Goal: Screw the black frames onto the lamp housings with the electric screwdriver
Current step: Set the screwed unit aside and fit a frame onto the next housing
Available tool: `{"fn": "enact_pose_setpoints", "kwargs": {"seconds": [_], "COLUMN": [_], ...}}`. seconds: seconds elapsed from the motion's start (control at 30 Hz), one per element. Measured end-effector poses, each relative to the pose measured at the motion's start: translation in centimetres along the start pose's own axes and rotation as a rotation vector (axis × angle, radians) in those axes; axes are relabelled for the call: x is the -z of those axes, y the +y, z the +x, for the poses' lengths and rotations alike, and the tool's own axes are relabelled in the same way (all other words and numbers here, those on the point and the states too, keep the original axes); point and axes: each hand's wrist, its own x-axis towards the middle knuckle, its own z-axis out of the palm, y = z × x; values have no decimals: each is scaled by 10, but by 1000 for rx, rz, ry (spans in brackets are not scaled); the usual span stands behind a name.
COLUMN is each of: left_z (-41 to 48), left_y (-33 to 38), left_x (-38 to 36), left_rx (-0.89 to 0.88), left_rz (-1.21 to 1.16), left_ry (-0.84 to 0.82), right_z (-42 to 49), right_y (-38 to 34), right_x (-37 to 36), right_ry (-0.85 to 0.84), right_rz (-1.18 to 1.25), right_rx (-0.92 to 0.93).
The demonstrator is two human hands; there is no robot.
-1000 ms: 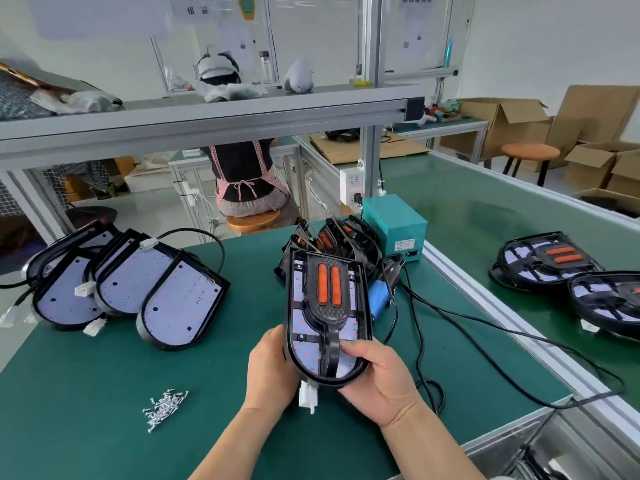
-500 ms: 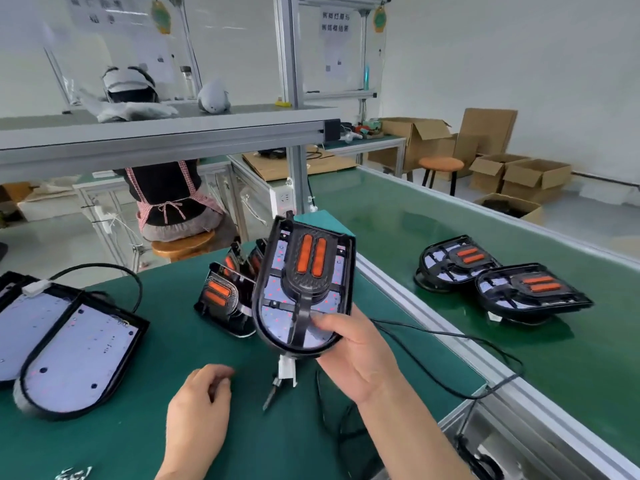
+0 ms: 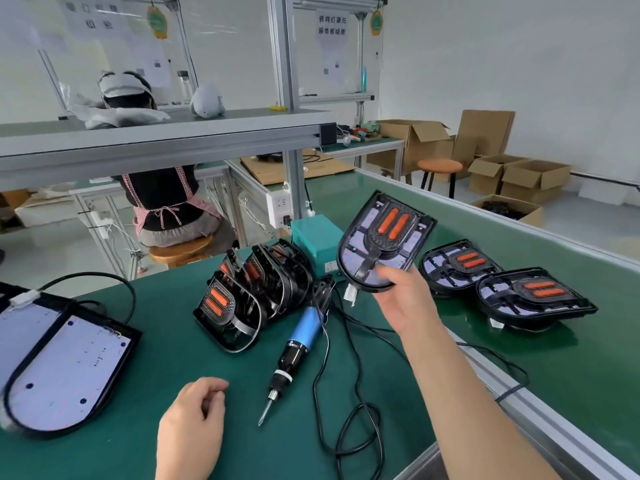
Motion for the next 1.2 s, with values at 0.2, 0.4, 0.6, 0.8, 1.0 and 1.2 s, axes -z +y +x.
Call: {"fn": "enact_pose_setpoints", "kwargs": {"seconds": [0.2,0.4,0.6,0.8,1.0,1.2], "left_z": [1,3,10,11,12,15], "left_y": [0,3,-12,-13,-11,-9], "left_x": [-4,-7,-11,-20,-22,-12], "left_rx": [-8,-68,-154,-230,-205,-168], "left_rz": [-18,-5,-8,-62,-72,4], "left_ry": [36,85,104,191,182,106], "right_z": [52,108,155,182,191,180], "right_y": [3,0,0,-3,8,21], "right_x": [22,33,47,49,50,49], "right_ry": [178,287,432,588,612,680], "right_rz": [-86,-183,-332,-454,-559,-649], "right_rx": [-1,22,36,24,-34,39]}}
